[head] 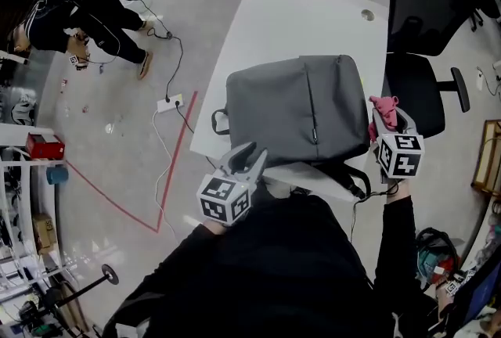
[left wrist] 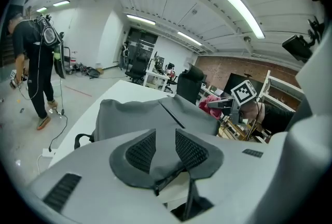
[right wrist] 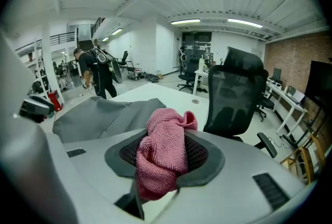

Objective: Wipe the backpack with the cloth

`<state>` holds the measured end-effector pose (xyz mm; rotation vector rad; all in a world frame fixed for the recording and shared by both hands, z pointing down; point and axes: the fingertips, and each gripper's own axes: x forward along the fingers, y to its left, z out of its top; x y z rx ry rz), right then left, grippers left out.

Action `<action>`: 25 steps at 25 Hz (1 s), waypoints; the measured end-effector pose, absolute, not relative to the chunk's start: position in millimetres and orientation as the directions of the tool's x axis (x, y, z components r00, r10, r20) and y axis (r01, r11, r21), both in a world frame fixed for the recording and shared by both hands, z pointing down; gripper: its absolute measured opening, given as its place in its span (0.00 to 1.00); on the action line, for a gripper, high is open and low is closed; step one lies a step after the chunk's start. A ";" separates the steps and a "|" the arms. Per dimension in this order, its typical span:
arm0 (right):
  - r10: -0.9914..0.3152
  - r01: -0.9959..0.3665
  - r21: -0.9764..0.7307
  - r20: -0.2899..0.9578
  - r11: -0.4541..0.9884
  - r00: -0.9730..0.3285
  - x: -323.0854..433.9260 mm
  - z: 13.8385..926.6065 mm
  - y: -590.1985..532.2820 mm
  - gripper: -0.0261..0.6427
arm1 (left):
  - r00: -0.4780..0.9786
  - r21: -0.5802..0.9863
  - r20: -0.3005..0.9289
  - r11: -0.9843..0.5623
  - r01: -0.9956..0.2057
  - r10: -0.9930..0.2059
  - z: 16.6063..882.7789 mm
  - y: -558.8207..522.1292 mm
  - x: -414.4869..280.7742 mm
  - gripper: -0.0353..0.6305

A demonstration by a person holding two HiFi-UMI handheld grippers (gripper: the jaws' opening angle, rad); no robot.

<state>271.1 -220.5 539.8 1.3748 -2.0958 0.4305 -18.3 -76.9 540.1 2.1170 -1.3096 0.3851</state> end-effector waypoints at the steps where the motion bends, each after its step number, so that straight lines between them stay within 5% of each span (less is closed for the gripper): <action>1: -0.706 -0.898 0.050 0.637 0.438 -0.309 252.1 543.4 -216.1 0.28 | 0.470 0.346 0.535 -0.326 -0.880 -0.702 540.0 -78.9 -27.5 0.22; 7: -0.642 -0.817 0.127 0.690 0.563 -0.334 135.4 565.4 -193.6 0.28 | 0.501 0.372 0.533 -0.343 -0.862 -0.682 544.4 -85.3 -84.7 0.24; 14: -0.463 -0.770 -0.095 0.750 0.631 -0.472 13.6 611.2 -160.5 0.28 | 0.513 0.411 0.531 -0.325 -0.852 -0.674 552.8 -89.8 -148.9 0.24; 20: -0.293 -0.633 -0.320 0.682 0.705 -0.670 -109.3 616.7 -124.1 0.28 | 0.474 0.398 0.544 -0.285 -0.872 -0.692 554.2 -83.3 -201.3 0.24; 25: -0.278 -0.530 -0.460 0.509 0.712 -0.814 -161.3 571.9 -127.9 0.28 | 0.449 0.382 0.550 -0.266 -0.885 -0.704 550.4 -74.6 -217.1 0.24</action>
